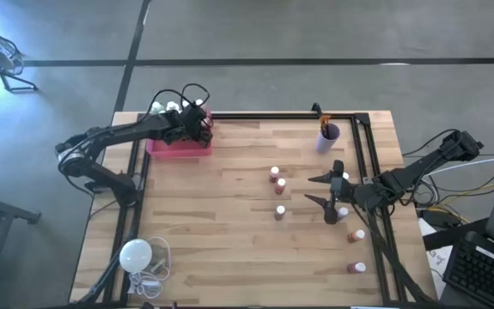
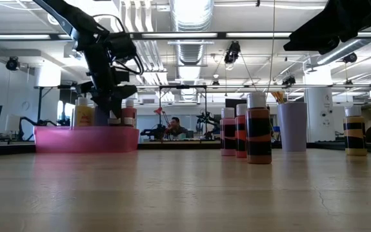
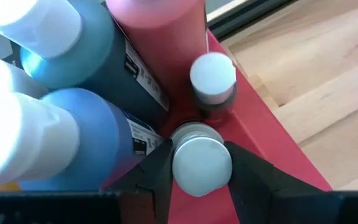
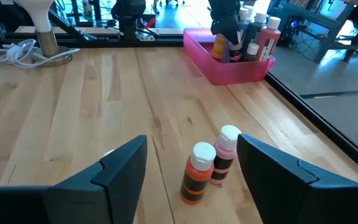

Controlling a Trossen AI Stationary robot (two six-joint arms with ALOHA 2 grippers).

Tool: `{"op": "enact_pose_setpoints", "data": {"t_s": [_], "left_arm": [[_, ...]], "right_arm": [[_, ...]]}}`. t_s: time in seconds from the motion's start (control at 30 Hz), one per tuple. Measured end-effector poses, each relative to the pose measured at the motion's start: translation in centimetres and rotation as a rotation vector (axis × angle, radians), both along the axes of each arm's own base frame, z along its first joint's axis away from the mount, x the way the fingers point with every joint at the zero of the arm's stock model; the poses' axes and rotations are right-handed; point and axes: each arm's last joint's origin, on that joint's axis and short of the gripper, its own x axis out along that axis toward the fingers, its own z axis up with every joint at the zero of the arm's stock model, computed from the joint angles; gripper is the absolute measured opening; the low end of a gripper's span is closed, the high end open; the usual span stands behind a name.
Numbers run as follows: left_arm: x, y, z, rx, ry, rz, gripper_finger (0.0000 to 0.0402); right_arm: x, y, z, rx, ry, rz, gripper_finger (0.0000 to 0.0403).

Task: Pick & Place Paint Supplies
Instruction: Put the small white paint bottle into the pink bin

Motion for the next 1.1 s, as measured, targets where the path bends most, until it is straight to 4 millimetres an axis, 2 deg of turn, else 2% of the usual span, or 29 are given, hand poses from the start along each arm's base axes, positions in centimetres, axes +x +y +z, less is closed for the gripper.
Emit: {"op": "enact_pose_setpoints", "data": {"t_s": [0.2, 0.33, 0.83, 1.1], "left_arm": [[0.6, 0.4, -1.2, -0.025, 0.036, -0.013, 0.0131], [0.8, 0.7, -1.3, -0.013, 0.024, -0.012, 0.0131], [0.8, 0.9, -1.2, 0.0, 0.029, 0.002, 0.0131], [0.7, 1.1, -1.2, 0.001, 0.029, 0.01, 0.0131]], "right_arm": [[0.0, 0.0, 0.0, -0.003, 0.001, 0.001, 0.0227], [0.0, 0.0, 0.0, -0.003, 0.001, 0.001, 0.0224], [0.0, 0.0, 0.0, -0.004, 0.003, 0.001, 0.026], [0.0, 0.0, 0.0, -0.004, 0.003, 0.001, 0.0255]]}}
